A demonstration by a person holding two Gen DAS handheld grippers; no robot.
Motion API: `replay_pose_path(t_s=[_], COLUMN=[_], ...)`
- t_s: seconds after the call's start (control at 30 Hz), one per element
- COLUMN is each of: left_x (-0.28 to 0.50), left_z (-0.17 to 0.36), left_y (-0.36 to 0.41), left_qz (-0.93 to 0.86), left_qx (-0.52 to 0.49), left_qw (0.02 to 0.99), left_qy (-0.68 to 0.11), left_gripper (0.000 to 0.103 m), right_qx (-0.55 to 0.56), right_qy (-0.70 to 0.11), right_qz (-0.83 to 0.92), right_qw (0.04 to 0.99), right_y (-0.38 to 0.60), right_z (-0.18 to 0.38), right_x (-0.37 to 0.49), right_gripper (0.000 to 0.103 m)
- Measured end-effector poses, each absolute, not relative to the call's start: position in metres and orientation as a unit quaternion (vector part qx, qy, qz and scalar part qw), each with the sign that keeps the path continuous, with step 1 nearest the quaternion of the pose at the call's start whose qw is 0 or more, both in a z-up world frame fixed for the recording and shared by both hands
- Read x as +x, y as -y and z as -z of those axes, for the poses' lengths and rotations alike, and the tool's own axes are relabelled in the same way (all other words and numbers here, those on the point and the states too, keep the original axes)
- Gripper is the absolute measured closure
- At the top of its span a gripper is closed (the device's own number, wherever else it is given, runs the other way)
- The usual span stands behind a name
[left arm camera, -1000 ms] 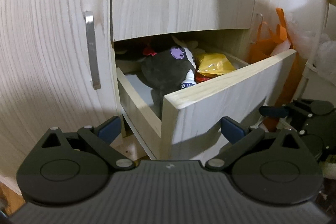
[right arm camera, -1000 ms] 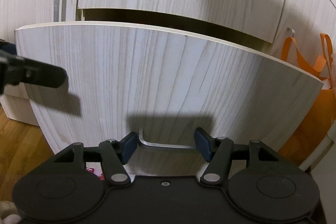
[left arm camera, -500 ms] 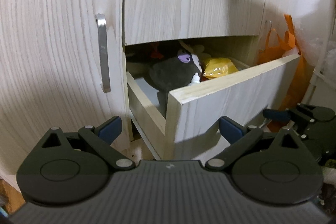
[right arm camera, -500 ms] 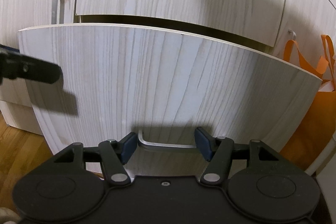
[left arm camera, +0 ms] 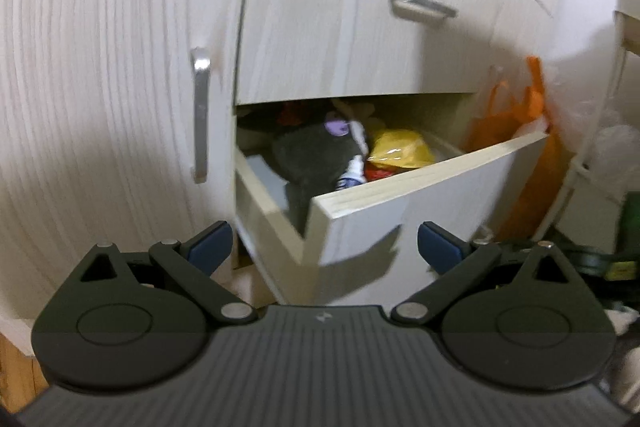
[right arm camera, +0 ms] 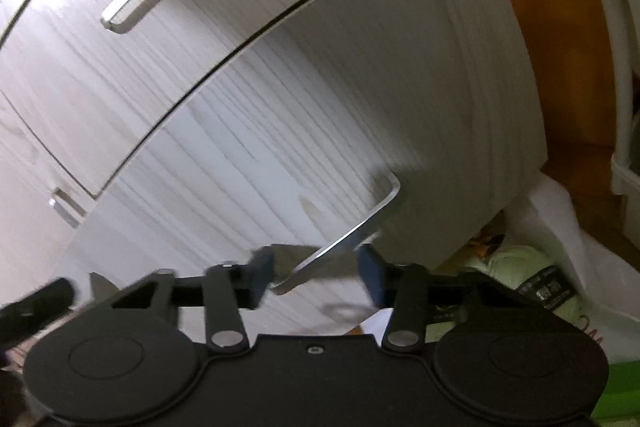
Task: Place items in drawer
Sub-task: 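Push the drawer front inward with the right tool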
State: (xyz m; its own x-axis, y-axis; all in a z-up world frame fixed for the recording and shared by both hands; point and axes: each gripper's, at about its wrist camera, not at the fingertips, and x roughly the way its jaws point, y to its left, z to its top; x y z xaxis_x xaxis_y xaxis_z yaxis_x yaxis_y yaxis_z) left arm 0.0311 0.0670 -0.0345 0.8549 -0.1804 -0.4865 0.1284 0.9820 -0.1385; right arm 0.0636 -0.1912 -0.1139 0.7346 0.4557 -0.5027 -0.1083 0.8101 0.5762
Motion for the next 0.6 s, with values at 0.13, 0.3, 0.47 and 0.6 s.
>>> replay_pose_path(t_s=[0.13,0.3,0.47,0.6], left_x=[0.026,0.026,0.032,0.033], left_z=[0.033,0.038,0.045,0.041], left_y=[-0.056,-0.041,-0.04,-0.049], left_qz=[0.093,0.099,0.059,0.062], left_qx=[-0.032,0.008,0.041,0.017], left_qw=[0.962,0.964,0.967,0.968], left_qy=[-0.255,-0.248,-0.245,-0.242], left_gripper=[0.002,0.002,0.002,0.002], right_qx=[0.251,0.268,0.243,0.223], right_qy=[-0.319,-0.316,-0.304,-0.29], right_qz=[-0.158,-0.171,-0.177,-0.183], right_qw=[0.9,0.894,0.904,0.912], right_y=[0.187,0.191,0.188,0.185], right_z=[0.113,0.115,0.113,0.112], right_x=[0.063,0.066,0.066,0.066], right_gripper=[0.06,0.06,0.057,0.054])
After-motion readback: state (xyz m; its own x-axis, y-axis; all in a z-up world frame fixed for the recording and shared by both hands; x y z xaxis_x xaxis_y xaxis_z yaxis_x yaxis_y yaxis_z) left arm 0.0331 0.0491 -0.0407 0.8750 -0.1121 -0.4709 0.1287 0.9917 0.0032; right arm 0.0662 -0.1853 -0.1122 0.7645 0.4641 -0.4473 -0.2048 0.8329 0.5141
